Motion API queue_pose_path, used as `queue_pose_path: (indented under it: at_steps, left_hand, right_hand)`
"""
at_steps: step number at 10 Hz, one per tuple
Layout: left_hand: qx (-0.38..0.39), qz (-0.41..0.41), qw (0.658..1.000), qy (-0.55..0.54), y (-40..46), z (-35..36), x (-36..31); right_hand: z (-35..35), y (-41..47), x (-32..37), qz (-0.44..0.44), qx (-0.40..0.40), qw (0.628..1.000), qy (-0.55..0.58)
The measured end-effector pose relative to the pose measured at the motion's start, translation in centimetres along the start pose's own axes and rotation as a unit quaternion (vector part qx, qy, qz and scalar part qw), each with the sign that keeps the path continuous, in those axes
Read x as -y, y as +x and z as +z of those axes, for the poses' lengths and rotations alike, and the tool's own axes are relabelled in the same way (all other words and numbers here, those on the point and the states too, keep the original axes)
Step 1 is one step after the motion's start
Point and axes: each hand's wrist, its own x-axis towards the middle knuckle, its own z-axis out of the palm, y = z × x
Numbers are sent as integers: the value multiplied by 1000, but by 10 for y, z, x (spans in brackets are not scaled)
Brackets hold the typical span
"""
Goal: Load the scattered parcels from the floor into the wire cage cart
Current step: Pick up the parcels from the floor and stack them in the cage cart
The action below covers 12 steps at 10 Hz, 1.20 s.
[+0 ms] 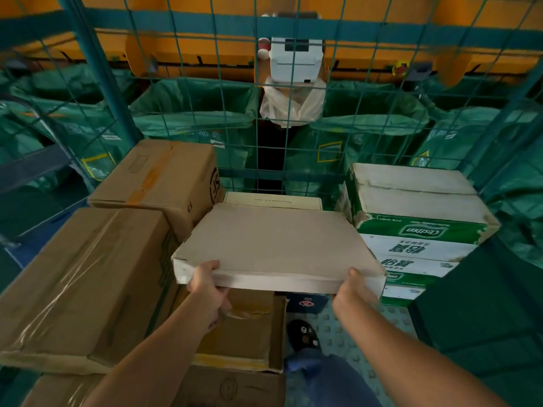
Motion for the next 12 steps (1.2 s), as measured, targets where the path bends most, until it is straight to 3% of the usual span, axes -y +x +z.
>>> queue_pose_path:
  at_steps: [2,4,6,9,10,11,12]
  left_hand:
    - [55,-20,998,-21,37,34,-4]
    - [76,-21,996,30,75,68,-13]
    - [-1,-21,993,115,118,78,-4]
    - [-52,-36,995,80,154,71,18]
    - [-59,-41,993,89,168,69,25]
    - [-59,-30,994,93,173,68,27]
    - [-42,-26,994,98,169,64,24]
  right_hand:
    - [53,41,0,-16,27,999,34]
    - [93,81,-5,11,70,997,10]
    - [105,116,-15,20,74,985,-157]
    - [95,154,-52,35,143,944,-297]
    - [100,155,-60,26,123,945,-304]
    - [106,147,-67,26,29,952,-305]
    - [104,143,-65,36,49,948,-312]
